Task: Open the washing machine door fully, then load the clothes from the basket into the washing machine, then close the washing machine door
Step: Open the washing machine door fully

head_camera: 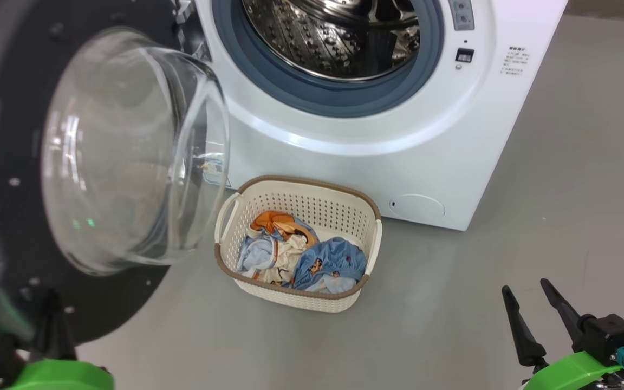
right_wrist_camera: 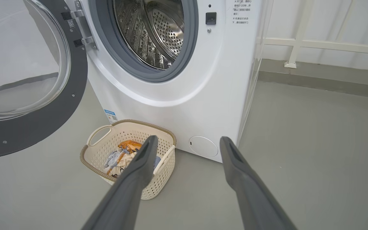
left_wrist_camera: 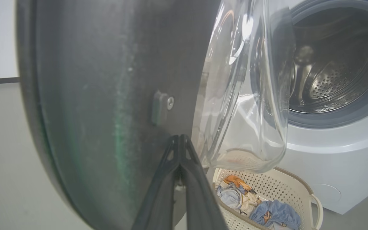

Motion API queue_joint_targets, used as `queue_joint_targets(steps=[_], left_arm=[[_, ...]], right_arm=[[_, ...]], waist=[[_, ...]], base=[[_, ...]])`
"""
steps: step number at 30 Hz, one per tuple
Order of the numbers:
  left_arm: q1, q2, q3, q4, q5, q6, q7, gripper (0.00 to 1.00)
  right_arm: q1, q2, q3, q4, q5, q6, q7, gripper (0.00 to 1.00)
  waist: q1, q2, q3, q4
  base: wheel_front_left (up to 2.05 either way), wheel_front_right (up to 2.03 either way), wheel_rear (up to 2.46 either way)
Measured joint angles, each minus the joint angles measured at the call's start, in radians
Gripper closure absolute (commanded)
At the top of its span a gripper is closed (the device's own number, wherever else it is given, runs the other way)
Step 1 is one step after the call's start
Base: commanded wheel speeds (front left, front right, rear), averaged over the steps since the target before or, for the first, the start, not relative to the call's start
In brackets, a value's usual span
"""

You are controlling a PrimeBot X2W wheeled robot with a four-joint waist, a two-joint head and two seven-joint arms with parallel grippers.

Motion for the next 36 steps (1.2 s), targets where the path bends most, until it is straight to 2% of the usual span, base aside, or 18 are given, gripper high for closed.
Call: queue_joint_targets(steps=[21,36], left_arm=[[-0.177,0.095,0.187,0.175,-0.008,-0.002,0.0,1.0],[-0.256,0.101,0.28,0.281,-0.005,-0.02,-0.001,1.0]], right_arm=[[-0.031,-0.041,-0.009,-0.007,0.007,0.0,0.0,0.0],[-0.06,-0.066,-0.008,-0.007,0.012,0.0,0.0,0.0]], waist=[[0.0,0.0,0.082,-0.011],[0.0,0.0,0.127,-0.035]], base=[[0.0,0.0,0.0],[0.0,0.0,0.0]])
